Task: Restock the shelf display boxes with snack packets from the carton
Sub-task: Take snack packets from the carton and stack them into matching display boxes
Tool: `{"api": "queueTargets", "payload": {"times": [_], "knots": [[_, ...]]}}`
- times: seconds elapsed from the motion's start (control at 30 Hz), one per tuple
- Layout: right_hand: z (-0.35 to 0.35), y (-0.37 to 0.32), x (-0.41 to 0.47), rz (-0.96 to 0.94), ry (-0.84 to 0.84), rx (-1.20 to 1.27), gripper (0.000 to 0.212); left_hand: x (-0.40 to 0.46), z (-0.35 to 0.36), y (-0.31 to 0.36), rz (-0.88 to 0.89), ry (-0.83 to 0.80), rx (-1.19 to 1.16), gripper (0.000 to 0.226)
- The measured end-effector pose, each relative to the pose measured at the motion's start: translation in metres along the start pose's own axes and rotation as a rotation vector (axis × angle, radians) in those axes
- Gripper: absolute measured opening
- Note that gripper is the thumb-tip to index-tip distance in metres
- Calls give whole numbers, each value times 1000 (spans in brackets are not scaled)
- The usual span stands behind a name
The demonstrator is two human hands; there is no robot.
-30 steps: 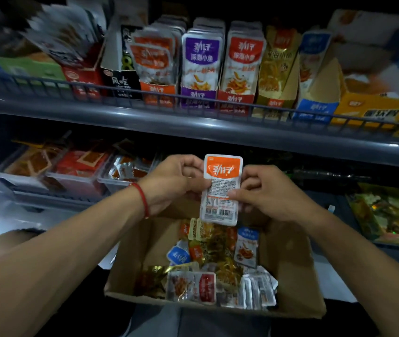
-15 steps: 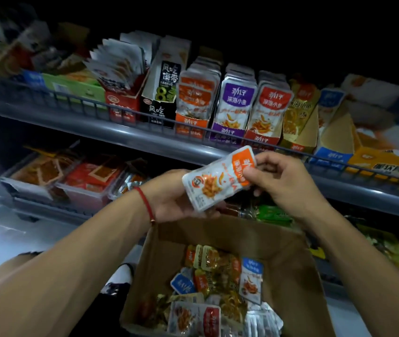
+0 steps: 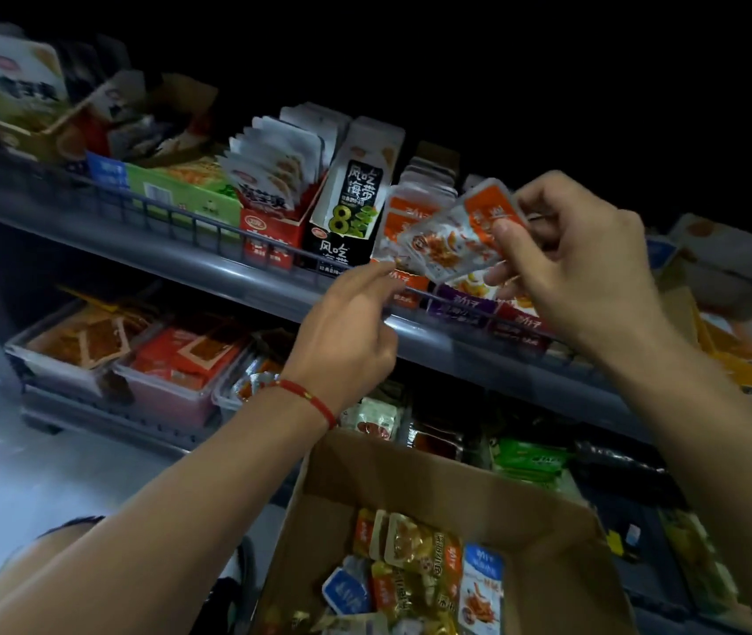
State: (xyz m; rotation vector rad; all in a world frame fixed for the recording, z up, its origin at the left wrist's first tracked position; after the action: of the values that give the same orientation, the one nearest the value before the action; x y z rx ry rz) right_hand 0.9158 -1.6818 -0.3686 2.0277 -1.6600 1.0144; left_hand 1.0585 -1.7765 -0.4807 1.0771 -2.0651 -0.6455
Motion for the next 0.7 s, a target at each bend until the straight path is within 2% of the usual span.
{"api": "queueTargets", "payload": {"times": [0.13, 0.33, 0.47, 0.6, 0.7], "knots": [[18, -17, 7, -142, 14, -162, 18, 8, 7, 8, 102, 20, 141, 59], [43, -33, 2, -370, -40, -329, 15, 11, 12, 9, 128, 10, 294, 62], [50, -30, 2, -378, -86, -357, 17, 11, 13, 12, 132, 18, 355, 48], [45, -22, 12, -350, -139, -389, 13, 9, 20, 15, 131, -17, 438, 46], [48, -18, 16, -293, -249, -428, 31, 6, 26, 15, 140, -28, 478, 43]]}}
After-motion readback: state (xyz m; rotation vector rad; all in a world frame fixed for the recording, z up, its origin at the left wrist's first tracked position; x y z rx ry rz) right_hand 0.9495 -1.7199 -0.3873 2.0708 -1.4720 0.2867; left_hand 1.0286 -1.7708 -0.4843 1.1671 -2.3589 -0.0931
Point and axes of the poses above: each hand's wrist, its own x-axis towards the middle knuckle, its own z-axis out of the palm, y = z × x, the point moved 7 cm from there along x, towards the middle knuckle, and after that the axes turned 14 degrees about -z, right-handed, at the moved point
